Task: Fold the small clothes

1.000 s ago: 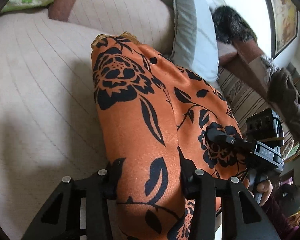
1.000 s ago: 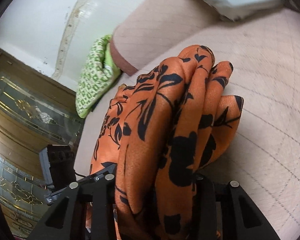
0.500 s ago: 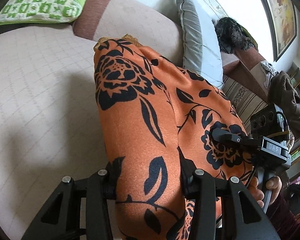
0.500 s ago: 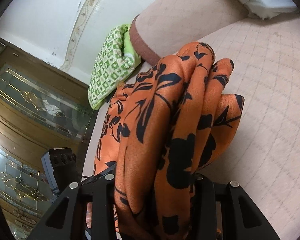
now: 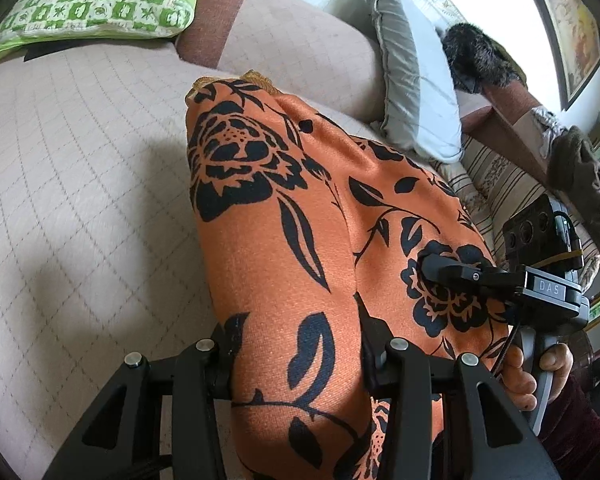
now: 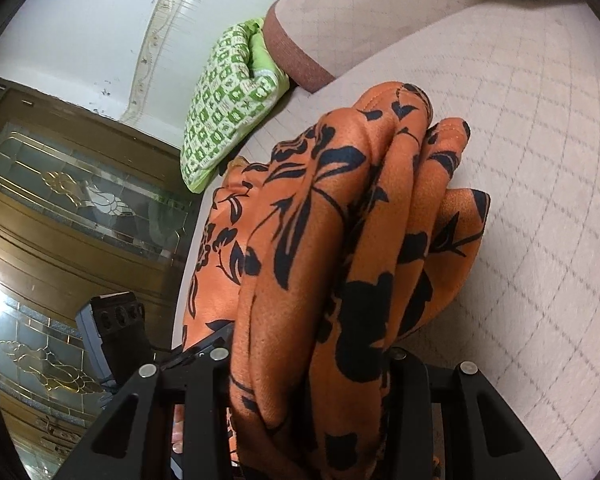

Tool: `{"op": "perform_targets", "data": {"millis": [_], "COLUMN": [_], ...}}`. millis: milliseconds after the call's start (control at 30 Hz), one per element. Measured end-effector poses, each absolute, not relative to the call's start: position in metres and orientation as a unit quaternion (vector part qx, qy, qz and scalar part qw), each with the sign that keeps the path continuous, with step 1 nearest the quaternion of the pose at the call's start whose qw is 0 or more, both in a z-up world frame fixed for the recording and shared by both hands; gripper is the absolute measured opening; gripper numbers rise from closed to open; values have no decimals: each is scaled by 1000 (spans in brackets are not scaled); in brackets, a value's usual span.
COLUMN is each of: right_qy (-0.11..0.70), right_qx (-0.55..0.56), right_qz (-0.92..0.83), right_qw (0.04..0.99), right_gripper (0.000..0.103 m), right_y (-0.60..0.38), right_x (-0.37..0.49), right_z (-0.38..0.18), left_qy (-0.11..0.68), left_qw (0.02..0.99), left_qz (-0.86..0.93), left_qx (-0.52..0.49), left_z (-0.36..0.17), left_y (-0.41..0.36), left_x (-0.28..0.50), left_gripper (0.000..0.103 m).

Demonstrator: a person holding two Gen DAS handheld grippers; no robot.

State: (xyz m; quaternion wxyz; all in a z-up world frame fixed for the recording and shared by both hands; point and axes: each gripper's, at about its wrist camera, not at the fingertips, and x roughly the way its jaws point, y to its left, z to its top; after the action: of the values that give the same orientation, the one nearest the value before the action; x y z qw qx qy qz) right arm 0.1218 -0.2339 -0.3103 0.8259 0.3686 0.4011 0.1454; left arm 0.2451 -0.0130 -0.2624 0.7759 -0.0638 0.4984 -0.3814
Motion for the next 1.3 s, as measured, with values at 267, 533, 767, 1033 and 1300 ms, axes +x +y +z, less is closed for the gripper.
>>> {"op": "perform_targets", "data": {"millis": [267,533,767,1033,1300], "right_qy": [436,438,436,439,462], "right_qx": [372,393,413,412,363], "right_qz": [138,145,148,140,94], "right_qw": [808,796,786,786,804], "right_gripper": [40,40,40,51,69], "right_y": [-230,-235,-243,-240,-239], "right_x": [133,140,134,132,109], "right_z": [-341,-361,-373,-379,-358], "left_qy": [546,548,548,533,531], "left_qw": [764,768,773,804,825], "left_qz": [-340,-329,-318,-262,-194], "left_qx": [-42,-30,-26,6,-14], "left_z": [-285,-288,-290,-294,-292], "left_y": [-19,-28,-33,-37,-23], "left_x": [244,245,245,236,222], "left_gripper": [46,47,51,80,94]}}
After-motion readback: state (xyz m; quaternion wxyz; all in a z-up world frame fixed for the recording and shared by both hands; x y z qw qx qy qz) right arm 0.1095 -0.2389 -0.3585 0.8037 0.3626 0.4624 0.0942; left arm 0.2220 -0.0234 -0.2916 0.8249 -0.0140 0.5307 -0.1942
